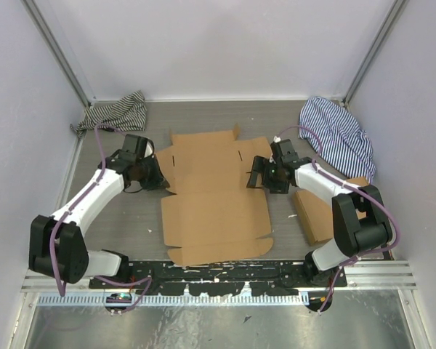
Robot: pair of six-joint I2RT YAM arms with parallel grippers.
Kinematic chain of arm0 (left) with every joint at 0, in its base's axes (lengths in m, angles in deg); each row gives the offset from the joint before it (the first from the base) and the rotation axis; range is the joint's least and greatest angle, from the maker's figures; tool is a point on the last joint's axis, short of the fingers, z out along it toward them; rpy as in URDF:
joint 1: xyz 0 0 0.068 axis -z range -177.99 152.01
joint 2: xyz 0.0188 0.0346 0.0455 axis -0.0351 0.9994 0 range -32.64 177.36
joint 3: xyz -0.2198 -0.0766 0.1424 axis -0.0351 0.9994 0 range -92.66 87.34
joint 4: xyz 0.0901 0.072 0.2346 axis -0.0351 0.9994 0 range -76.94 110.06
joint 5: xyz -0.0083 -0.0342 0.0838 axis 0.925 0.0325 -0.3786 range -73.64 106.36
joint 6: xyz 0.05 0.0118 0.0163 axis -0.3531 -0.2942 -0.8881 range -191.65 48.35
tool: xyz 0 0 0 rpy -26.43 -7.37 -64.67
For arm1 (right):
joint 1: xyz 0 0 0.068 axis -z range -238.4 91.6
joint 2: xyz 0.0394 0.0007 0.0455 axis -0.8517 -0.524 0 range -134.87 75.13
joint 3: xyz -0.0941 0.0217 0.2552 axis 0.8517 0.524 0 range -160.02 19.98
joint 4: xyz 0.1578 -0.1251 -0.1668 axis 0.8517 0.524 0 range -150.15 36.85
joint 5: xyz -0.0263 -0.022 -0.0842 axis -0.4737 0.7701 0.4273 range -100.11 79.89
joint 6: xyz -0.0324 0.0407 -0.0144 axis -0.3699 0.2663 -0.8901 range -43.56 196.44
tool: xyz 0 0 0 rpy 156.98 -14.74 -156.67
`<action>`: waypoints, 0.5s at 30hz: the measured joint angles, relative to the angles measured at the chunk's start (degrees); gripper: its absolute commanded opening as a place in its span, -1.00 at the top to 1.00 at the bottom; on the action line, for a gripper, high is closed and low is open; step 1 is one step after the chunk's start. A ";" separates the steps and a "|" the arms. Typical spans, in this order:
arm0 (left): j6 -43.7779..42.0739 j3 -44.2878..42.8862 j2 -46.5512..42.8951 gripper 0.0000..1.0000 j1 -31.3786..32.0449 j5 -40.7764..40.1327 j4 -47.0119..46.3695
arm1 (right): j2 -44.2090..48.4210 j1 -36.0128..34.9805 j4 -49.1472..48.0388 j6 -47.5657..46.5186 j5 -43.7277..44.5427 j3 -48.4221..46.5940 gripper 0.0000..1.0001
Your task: Fold the paper box
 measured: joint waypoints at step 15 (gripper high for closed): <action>-0.55 -1.86 -2.89 1.00 -0.11 -0.68 2.86 | -0.42 0.00 -7.80 -0.66 -4.07 0.22 -0.98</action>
